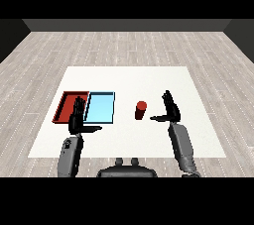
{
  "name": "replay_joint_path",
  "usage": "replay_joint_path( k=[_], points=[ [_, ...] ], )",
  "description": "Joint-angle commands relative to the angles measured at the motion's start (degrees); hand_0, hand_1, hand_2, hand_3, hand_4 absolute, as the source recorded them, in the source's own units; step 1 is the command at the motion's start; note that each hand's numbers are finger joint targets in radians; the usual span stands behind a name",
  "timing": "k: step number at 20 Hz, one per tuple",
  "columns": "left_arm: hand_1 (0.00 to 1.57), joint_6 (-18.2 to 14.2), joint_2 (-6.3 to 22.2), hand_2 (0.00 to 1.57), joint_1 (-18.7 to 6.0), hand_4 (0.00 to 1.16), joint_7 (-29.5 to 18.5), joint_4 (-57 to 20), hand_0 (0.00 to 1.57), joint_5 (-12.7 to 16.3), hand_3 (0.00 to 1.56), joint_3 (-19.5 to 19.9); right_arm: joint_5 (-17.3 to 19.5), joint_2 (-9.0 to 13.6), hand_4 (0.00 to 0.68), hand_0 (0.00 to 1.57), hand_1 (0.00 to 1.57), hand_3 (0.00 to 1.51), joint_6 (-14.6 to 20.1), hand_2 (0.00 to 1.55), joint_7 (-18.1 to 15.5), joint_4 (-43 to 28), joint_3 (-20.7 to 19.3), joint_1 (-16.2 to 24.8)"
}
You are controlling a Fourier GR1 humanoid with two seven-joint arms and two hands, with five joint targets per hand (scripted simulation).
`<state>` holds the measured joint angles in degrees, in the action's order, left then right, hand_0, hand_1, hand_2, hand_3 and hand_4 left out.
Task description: Pick the red can and put it in the red box
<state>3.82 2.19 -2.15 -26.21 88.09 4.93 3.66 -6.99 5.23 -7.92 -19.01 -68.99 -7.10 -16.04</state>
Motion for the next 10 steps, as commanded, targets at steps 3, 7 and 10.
replay_joint_path(
  k=[3, 7, 10],
  points=[
    [0.0, 0.7, 0.5, 0.0, -0.7, 0.0, -1.6, -2.1, 0.0, 0.7, 0.0, 0.9, -0.2, -1.0, 0.0, 0.0, 0.0, 0.0, -0.5, 0.0, -1.2, 5.5, 0.8, -2.6],
    [0.0, 0.6, 0.5, 0.0, 1.7, 0.0, 2.1, 3.8, 0.0, 1.0, 0.0, -0.2, -0.5, -2.0, 0.0, 0.0, 0.0, 0.0, -0.5, 0.0, -1.8, 5.2, 1.7, -1.6],
    [0.0, -1.5, -0.2, 0.0, 0.8, 0.0, 6.1, 6.9, 0.0, 0.0, 0.0, -1.6, 0.9, -4.8, 0.0, 0.0, 0.0, 0.0, 1.0, 0.0, -7.3, 16.4, 1.2, -6.4]
  ],
)
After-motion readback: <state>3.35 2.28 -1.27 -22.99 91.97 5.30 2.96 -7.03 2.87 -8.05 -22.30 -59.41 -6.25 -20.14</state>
